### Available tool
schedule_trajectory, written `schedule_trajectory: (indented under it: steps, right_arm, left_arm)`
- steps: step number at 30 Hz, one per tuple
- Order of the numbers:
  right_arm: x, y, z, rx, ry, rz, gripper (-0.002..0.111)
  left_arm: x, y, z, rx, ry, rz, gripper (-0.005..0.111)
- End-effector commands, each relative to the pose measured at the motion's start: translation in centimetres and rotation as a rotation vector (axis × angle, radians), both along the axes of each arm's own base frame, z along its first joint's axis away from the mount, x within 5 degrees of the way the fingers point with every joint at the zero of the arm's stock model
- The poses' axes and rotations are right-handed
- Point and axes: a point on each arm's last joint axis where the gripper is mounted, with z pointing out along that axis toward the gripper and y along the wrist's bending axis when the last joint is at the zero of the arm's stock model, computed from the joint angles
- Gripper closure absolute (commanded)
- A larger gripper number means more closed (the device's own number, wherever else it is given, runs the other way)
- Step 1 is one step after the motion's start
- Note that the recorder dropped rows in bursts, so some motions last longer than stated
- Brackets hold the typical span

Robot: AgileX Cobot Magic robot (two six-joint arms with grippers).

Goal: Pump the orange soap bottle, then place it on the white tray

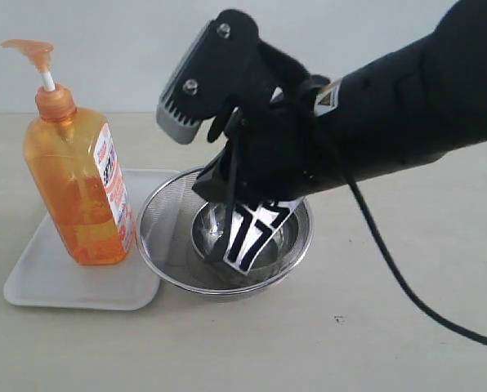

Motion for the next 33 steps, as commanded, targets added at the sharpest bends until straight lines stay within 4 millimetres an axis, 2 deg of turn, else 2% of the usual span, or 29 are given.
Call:
schedule_trajectory:
  steps: [1, 4, 7, 12, 19, 26, 33]
  right_arm:
    - [-0.4, -1.9, 2.6, 0.026, -0.103, -0.08, 0.108]
    - [-0.6, -3.6, 4.6, 0.063, -0.176, -0.189, 0.108]
    - [-0.6, -4.8, 5.5, 0.064, -0.227, -0.263, 0.108]
    - [-0.9, -8.0, 7.6, 0.065, -0.314, -0.481, 0.108]
    - [-2.1, -11.3, 8.9, 0.088, -0.302, -0.681, 0.108]
    - [-4.3, -15.8, 10.9, 0.157, -0.336, -0.906, 0.108]
    - [-7.5, -20.8, 12.5, 0.215, -0.397, -1.041, 0.108]
  left_arm:
    - [0.0, 0.0, -0.1, -0.016, -0.001, 0.004, 0.102]
    - [0.0, 0.0, -0.1, -0.016, -0.001, 0.004, 0.102]
    - [0.0, 0.0, -0.1, -0.016, -0.001, 0.004, 0.102]
    - [0.0, 0.0, -0.1, -0.016, -0.001, 0.004, 0.102]
    - [0.0, 0.0, -0.1, -0.016, -0.001, 0.004, 0.102]
    - [0.0, 0.0, -0.1, -0.016, -0.001, 0.004, 0.102]
    - [0.0, 0.0, -0.1, -0.016, -0.001, 0.004, 0.102]
